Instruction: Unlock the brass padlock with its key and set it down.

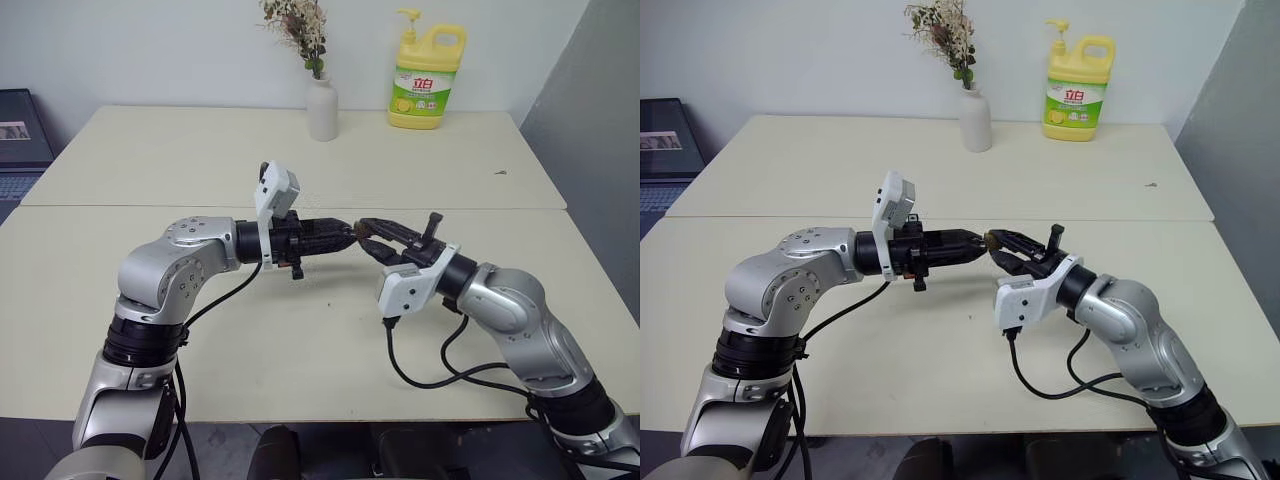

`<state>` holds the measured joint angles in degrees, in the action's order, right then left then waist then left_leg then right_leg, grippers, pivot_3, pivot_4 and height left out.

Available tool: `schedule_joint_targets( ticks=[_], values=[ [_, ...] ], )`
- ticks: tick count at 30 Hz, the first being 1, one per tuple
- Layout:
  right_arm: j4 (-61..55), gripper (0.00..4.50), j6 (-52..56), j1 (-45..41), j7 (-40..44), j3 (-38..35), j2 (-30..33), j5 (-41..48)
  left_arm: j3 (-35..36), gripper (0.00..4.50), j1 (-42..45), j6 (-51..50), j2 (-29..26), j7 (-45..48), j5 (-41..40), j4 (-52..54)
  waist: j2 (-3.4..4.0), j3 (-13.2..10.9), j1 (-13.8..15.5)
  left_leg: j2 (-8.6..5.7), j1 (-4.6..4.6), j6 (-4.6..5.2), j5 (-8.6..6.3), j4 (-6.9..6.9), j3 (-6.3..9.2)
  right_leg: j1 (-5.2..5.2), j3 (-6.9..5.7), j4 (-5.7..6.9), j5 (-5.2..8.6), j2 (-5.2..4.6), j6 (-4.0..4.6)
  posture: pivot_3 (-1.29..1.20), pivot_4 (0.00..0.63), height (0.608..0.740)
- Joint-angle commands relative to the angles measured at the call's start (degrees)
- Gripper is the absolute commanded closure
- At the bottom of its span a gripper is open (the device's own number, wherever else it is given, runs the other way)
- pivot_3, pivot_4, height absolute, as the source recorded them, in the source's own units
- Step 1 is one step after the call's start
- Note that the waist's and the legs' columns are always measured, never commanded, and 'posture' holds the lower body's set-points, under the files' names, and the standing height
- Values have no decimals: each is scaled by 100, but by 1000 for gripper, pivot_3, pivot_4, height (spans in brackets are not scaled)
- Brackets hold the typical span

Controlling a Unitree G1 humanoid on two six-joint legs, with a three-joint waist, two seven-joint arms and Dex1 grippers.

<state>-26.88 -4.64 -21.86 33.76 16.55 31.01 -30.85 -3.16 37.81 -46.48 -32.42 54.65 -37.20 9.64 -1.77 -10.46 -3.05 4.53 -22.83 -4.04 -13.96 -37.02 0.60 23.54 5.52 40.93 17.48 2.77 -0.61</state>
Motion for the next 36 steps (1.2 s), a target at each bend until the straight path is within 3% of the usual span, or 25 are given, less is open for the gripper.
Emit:
schedule_joint_targets(
  ticks=[1, 7, 10, 14, 36],
  values=[
    [-214, 3561, -57, -20, 8, -79, -26, 43, 43, 2687, 79, 80, -25, 74, -21, 99, 0, 0, 0, 0, 0, 0, 0, 0, 0, 0, 0, 0, 0, 0, 0, 0, 150, 740],
    [-220, 3561, -42, 7, 32, -82, -28, 55, 38, 2687, 80, 71, -14, 113, -34, 100, 0, 0, 0, 0, 0, 0, 0, 0, 0, 0, 0, 0, 1, 0, -2, 0, 150, 740],
    [-207, 3561, -43, 18, 32, -92, -29, 63, 21, 3258, 69, 32, -34, 175, -50, 109, 0, 0, -1, 0, 0, 0, 0, 0, 1, 0, 0, 0, 1, 0, -1, 0, 150, 740],
    [-208, 3561, -57, 26, 29, -94, -34, 66, 21, 4358, 62, -24, -37, 175, -62, 123, 0, 0, 0, 0, 0, 0, 0, 0, 1, 0, -1, 0, 1, 0, -2, 0, 150, 740],
    [-167, 3561, -31, 55, -50, -146, -144, 75, 137, 4354, 135, -115, -85, 411, -272, 49, 0, 0, -1, -1, 0, 0, 0, 0, 3, 0, -1, 0, 2, 0, -3, 0, 150, 740]
  ],
)
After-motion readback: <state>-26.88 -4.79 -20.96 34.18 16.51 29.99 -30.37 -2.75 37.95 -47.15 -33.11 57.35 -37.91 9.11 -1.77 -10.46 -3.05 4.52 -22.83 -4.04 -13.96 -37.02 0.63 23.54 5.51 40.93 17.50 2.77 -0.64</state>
